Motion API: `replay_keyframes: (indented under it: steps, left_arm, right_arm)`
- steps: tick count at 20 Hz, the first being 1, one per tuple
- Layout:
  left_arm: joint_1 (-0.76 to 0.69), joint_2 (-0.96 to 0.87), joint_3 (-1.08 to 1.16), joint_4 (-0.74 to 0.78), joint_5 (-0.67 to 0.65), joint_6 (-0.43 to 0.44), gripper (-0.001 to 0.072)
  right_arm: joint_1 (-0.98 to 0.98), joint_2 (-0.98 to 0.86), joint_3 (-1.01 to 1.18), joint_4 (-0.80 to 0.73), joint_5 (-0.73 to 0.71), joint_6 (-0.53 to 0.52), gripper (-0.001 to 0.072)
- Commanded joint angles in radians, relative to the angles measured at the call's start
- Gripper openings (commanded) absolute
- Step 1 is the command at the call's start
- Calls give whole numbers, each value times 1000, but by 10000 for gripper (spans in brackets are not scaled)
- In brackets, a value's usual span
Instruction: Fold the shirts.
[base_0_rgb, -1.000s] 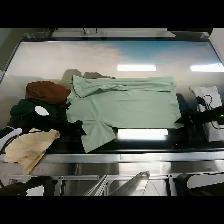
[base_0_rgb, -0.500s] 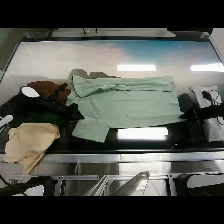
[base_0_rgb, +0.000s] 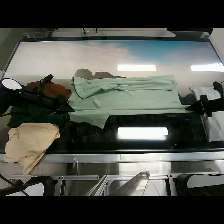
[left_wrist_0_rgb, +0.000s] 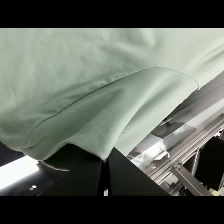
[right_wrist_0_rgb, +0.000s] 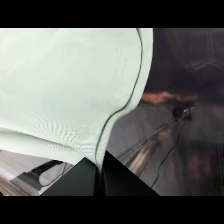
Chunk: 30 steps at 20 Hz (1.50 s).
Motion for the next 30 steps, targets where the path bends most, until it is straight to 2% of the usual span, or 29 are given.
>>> replay_keyframes:
  steps: [1,6,11,14,21,28,29,30]
  left_arm:
    - [11,1,6,15,11,-1,19]
    - [11,-63,206,8,50,-1,21]
    - [0,-254,528,7,49,-16,20]
    - [-31,-386,705,10,50,-15,20]
    - [-79,-672,1019,17,89,-2,19]
    - [-89,-734,1032,11,166,39,20]
    - [-89,-734,1032,2,180,37,21]
    - [-89,-733,1032,-16,179,37,24]
  right_arm:
    - [-1,1,6,49,-33,2,23]
    - [9,-6,8,387,-151,-102,24]
    - [102,-61,69,522,-299,-167,24]
    - [183,-109,120,534,-430,-177,24]
    - [271,-216,167,535,-635,-184,24]
    - [282,-244,169,534,-674,-275,25]
    - [282,-242,171,534,-673,-285,54]
    - [281,-241,178,528,-671,-285,207]
